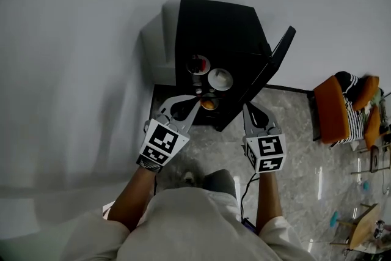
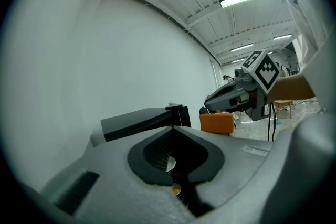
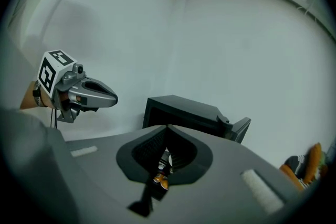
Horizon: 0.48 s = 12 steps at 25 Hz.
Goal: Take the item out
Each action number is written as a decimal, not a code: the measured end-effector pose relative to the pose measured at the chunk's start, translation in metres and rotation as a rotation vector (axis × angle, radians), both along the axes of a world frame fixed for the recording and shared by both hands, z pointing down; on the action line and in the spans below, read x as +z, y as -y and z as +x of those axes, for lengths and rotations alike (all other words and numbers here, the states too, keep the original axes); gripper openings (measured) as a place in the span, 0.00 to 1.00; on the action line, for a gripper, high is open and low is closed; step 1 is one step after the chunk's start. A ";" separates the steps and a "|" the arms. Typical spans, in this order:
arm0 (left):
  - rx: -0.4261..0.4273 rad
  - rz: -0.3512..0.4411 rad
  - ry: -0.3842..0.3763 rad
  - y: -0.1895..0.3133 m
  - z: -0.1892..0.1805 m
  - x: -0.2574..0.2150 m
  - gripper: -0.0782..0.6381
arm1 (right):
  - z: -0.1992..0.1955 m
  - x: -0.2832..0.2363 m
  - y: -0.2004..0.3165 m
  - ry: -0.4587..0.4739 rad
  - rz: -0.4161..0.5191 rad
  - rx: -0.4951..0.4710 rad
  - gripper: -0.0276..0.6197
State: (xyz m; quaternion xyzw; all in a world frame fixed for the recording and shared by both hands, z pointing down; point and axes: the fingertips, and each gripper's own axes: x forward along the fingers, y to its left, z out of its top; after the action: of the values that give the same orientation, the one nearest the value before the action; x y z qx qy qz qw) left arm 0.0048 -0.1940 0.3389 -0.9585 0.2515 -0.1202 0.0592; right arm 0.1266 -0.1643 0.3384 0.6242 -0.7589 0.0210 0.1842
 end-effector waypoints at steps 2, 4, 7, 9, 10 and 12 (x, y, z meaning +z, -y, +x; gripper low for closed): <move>-0.005 -0.011 0.008 0.007 0.001 0.005 0.12 | 0.004 0.008 0.008 -0.005 -0.015 0.005 0.05; -0.019 -0.028 0.011 0.015 0.001 0.012 0.11 | 0.005 0.018 0.016 -0.028 -0.038 -0.007 0.05; -0.050 -0.046 0.009 0.028 0.003 0.021 0.11 | 0.006 0.036 0.030 -0.052 -0.071 -0.042 0.06; -0.067 -0.056 0.009 0.034 0.006 0.027 0.11 | 0.008 0.050 0.041 -0.057 -0.093 -0.061 0.06; -0.073 -0.062 0.011 0.037 0.007 0.030 0.11 | 0.010 0.057 0.047 -0.063 -0.106 -0.069 0.06; -0.080 -0.074 0.018 0.043 0.011 0.037 0.11 | 0.013 0.070 0.062 -0.075 -0.128 -0.088 0.08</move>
State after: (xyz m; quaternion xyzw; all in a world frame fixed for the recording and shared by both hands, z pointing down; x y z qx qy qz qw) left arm 0.0163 -0.2372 0.3759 -0.9482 0.2842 -0.1405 0.0212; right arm 0.1394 -0.2260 0.4084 0.5777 -0.7752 0.0378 0.2528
